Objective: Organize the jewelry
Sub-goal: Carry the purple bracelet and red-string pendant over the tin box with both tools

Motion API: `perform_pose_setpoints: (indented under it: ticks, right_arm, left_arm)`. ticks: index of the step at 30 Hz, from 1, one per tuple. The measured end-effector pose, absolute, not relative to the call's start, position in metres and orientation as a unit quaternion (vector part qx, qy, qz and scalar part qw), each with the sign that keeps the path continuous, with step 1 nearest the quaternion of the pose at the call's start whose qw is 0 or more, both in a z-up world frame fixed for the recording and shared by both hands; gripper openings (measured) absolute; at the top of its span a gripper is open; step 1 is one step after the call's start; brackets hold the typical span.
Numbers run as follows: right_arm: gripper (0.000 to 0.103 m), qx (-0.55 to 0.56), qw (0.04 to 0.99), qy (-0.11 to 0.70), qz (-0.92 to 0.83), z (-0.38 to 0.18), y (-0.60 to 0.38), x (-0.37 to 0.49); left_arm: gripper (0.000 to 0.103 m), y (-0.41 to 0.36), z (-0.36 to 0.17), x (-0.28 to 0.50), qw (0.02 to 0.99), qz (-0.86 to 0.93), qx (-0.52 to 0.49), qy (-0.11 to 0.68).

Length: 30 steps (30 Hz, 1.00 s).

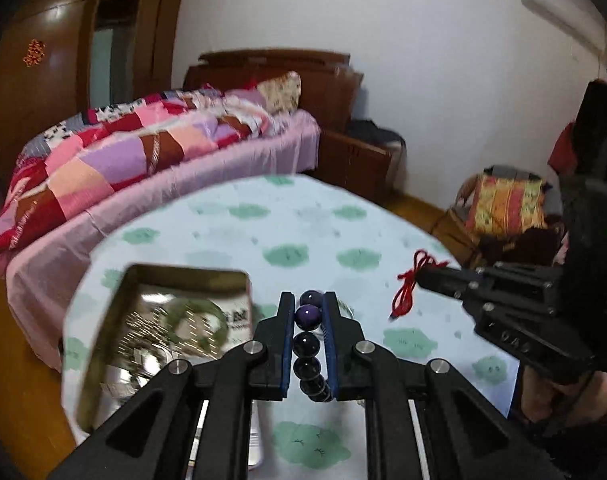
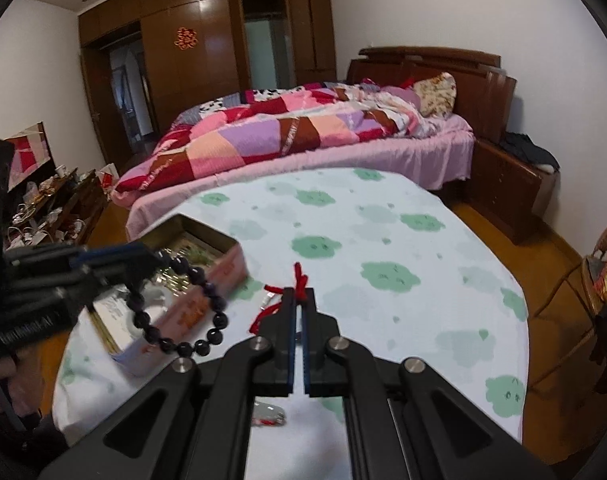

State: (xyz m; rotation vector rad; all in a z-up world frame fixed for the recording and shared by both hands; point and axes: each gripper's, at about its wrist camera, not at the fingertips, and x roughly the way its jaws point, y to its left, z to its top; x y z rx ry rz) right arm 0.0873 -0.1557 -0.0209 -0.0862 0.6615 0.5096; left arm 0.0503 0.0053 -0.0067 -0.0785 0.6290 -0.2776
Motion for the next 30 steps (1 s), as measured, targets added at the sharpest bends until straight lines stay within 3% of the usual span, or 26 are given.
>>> perform_pose_setpoints:
  ticks: [13, 30]
  right_arm:
    - [0.003, -0.079, 0.89, 0.298, 0.336, -0.002, -0.071, 0.086]
    - [0.003, -0.112, 0.861, 0.339, 0.361, -0.046, -0.007, 0.1]
  left_arm:
    - [0.013, 0.073, -0.006, 0.052, 0.951, -0.064, -0.068, 0.294]
    - [0.013, 0.103, -0.052, 0.065, 0.94, -0.013, -0.074, 0.334]
